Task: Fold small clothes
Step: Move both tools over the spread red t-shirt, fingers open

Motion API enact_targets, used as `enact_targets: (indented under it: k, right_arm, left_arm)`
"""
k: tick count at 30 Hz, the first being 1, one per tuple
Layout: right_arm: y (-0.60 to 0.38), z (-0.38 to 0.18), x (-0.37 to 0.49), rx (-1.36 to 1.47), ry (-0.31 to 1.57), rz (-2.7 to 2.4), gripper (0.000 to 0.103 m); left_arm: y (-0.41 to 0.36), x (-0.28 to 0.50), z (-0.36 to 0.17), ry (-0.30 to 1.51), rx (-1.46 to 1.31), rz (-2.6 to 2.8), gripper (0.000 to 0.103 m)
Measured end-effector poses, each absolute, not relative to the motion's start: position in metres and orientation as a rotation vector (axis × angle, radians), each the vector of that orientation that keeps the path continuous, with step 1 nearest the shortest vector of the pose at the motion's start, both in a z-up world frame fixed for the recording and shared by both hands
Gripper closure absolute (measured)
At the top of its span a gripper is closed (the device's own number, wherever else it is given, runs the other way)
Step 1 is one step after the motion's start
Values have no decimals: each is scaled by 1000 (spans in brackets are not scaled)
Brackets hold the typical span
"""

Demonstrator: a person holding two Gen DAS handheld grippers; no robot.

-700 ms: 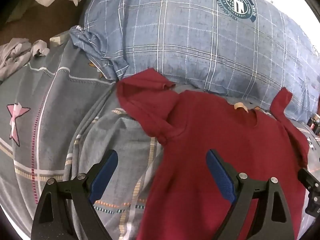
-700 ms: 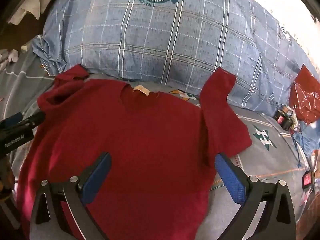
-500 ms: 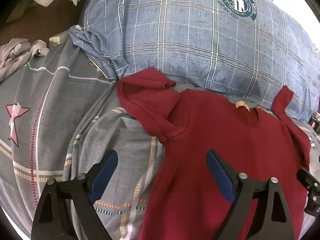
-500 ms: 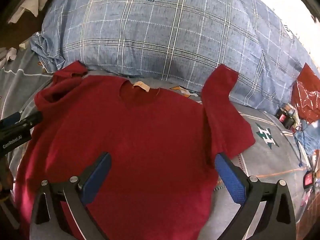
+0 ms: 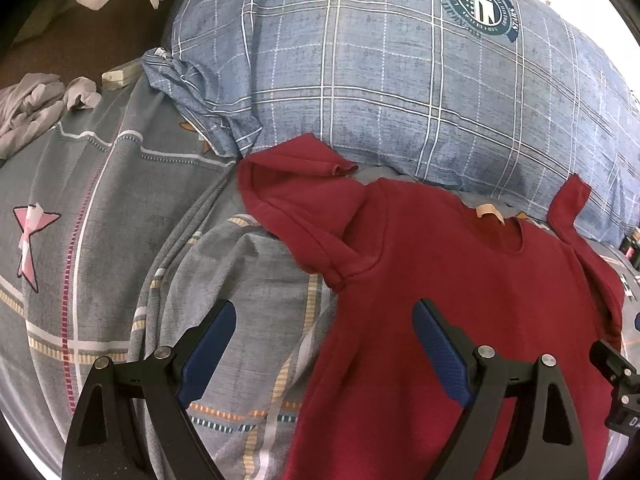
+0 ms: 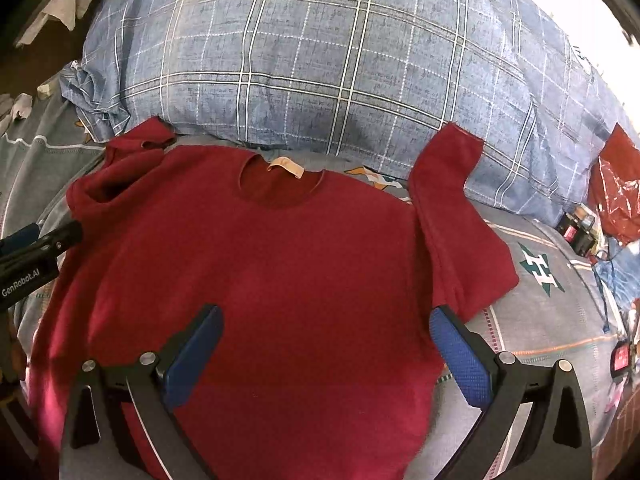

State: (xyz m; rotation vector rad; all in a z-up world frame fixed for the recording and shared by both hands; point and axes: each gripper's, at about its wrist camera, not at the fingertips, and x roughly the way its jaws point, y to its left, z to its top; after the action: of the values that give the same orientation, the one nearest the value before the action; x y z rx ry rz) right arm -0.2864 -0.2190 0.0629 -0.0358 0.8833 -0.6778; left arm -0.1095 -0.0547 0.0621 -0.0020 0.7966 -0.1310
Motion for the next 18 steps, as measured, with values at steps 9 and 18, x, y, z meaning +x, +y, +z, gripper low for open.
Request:
enact_targets:
  k: [9,18]
  right_arm:
    - [-222,63,-283,-34,886,-674,0]
    - [-219,61,-277,-20,901,-665,0]
  left_arm:
    - [-53,-110,62,792,-5,-133,13]
    - [-48,-107,63,792,-14,-130,13]
